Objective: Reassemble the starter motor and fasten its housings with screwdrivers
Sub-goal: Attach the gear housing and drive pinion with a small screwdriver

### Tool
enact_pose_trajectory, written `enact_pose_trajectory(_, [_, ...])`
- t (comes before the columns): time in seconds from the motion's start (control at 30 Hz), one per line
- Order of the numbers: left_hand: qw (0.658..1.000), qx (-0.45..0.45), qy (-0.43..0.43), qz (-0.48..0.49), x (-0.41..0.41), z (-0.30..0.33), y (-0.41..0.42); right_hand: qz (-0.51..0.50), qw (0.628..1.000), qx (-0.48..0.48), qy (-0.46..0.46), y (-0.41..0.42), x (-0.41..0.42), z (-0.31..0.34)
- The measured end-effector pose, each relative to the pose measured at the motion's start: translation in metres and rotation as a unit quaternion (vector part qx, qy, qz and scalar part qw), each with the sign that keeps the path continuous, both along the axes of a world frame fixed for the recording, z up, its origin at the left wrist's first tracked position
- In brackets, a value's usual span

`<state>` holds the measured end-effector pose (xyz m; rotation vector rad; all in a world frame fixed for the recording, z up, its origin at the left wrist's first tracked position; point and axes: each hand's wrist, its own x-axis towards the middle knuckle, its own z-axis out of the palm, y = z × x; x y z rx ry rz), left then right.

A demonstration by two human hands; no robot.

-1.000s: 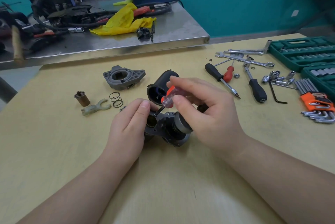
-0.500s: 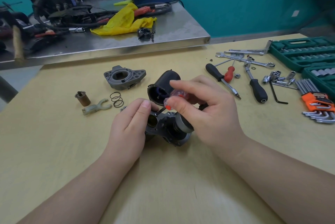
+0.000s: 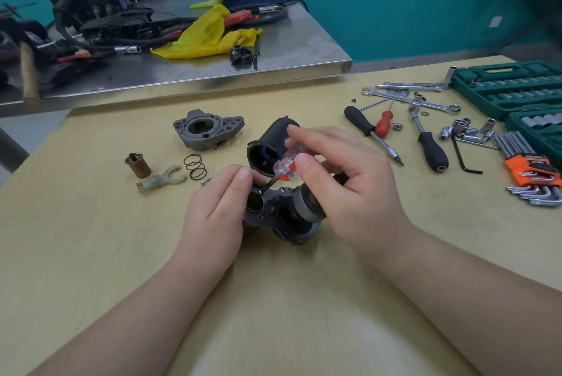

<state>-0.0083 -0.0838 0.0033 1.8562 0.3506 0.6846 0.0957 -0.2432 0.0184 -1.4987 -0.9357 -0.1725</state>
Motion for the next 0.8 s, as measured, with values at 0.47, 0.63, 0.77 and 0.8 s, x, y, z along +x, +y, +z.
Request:
enact_pose_trajectory(0.47, [1.000, -0.009, -0.002, -0.001, 0.0001, 0.0004, -0.0009, -0.003, 1.000, -0.003, -0.008, 0.0007, 0.0002, 0.0020])
enact_pose_trajectory(0.63, [1.000, -0.007, -0.002, 0.001, 0.0010, -0.0003, 0.0000, 0.003, 1.000, 0.005, -0.005, 0.0012, 0.0002, 0.0026])
enact_pose_trajectory(0.77, [1.000, -0.002, 0.001, 0.005, 0.0004, -0.0007, 0.0002, 0.012, 1.000, -0.012, -0.010, 0.0003, 0.0016, 0.0036])
enact_pose_trajectory(0.8, [1.000, 0.002, 0.001, 0.007, 0.0005, -0.0005, -0.0001, 0.009, 1.000, -0.014, -0.006, 0.0007, 0.0017, 0.0041])
